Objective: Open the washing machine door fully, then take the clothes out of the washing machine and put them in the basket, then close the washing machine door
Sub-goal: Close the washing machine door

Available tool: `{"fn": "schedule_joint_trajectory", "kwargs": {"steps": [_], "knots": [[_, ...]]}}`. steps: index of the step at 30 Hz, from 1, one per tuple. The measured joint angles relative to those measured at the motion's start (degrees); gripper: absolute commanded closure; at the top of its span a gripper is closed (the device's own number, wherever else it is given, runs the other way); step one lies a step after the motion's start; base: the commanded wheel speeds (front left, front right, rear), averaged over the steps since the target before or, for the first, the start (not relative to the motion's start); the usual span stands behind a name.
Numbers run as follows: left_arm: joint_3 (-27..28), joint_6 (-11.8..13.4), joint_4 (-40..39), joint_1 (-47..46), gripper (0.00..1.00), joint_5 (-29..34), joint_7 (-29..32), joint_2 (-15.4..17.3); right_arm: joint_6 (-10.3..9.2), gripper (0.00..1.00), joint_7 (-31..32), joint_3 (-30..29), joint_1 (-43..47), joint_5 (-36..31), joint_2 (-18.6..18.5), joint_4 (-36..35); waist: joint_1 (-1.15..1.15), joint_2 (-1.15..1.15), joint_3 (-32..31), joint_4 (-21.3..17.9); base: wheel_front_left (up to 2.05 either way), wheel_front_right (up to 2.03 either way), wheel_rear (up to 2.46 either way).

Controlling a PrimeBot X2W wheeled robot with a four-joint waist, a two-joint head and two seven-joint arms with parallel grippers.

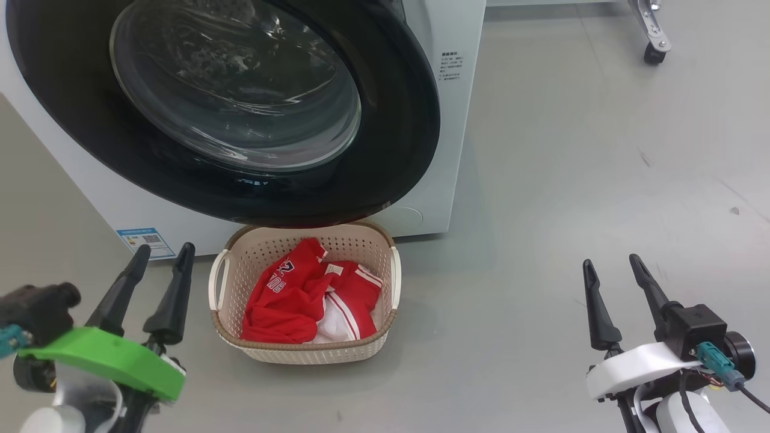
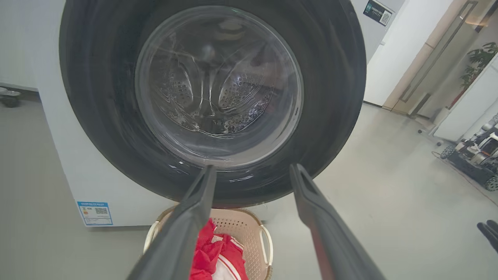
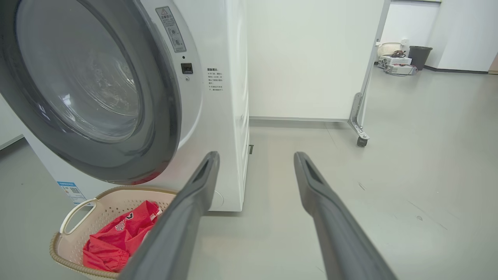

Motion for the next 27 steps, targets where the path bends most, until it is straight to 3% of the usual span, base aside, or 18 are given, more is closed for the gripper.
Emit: {"fn": "schedule_joint_trajectory", "kwargs": {"steps": [6, 9, 15, 27], "knots": [[-1.4, -0.13, 1.82, 3.38, 0.0, 10.47, -6.0, 0.33, -0.01, 0.0, 0.0, 0.0, 0.43, -0.07, -0.23, -0.34, 0.0, 0.0, -0.77, 0.1, 0.0, 0.0, 0.0], [-2.26, 1.68, 3.01, 4.55, 0.0, 13.52, -8.11, -0.65, -0.02, 0.0, 0.0, -0.03, 0.9, -0.07, -0.31, -0.46, 0.0, 0.0, -1.09, 0.09, 0.0, 0.0, 0.0], [-3.21, 5.49, 5.22, 6.61, 0.0, 16.88, -10.68, -2.44, -0.05, 0.0, 0.01, 0.1, 2.11, -0.07, -0.31, -0.44, 0.0, 0.0, -2.08, -0.11, 0.0, 0.0, 0.0], [-4.88, 9.55, 6.52, 7.37, 0.0, 20.5, -14.67, -4.66, -0.26, 0.0, 0.1, 0.05, 3.76, -0.07, -0.31, -0.81, 0.0, 0.0, -3.14, -0.23, 0.0, 0.0, 0.0]]}}
